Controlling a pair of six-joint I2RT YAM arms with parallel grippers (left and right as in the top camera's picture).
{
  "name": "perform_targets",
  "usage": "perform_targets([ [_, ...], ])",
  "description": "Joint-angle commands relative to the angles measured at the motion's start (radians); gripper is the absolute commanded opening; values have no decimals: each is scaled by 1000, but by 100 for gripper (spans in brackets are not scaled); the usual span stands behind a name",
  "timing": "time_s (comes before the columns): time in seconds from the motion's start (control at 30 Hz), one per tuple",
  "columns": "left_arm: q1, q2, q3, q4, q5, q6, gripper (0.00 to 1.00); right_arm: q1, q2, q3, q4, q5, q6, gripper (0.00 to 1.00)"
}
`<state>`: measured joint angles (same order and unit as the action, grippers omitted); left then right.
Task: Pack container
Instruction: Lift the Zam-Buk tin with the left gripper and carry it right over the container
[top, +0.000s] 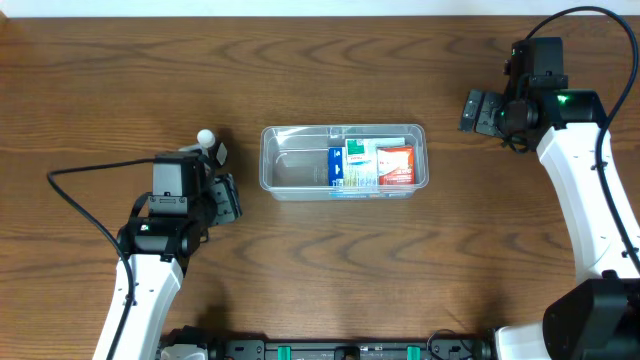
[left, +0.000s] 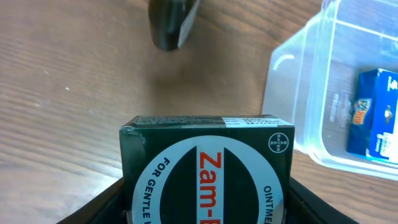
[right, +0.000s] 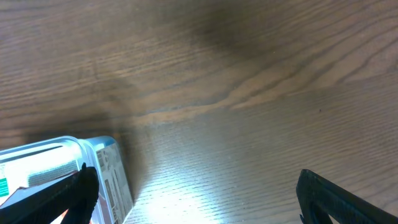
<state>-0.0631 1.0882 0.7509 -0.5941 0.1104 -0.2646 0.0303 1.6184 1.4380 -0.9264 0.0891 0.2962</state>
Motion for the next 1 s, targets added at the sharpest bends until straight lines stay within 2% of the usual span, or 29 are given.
perform_targets([
  [0.0, -16, -5, 56, -3, 42, -26, 62, -1, 3, 8, -2, 9, 6, 99],
  [0.43, -159, 26, 217, -8, 34, -25, 57, -1, 3, 8, -2, 9, 6, 99],
  [0.97, -378, 380, 467, -8, -42, 20, 57, -1, 3, 8, -2, 9, 6, 99],
])
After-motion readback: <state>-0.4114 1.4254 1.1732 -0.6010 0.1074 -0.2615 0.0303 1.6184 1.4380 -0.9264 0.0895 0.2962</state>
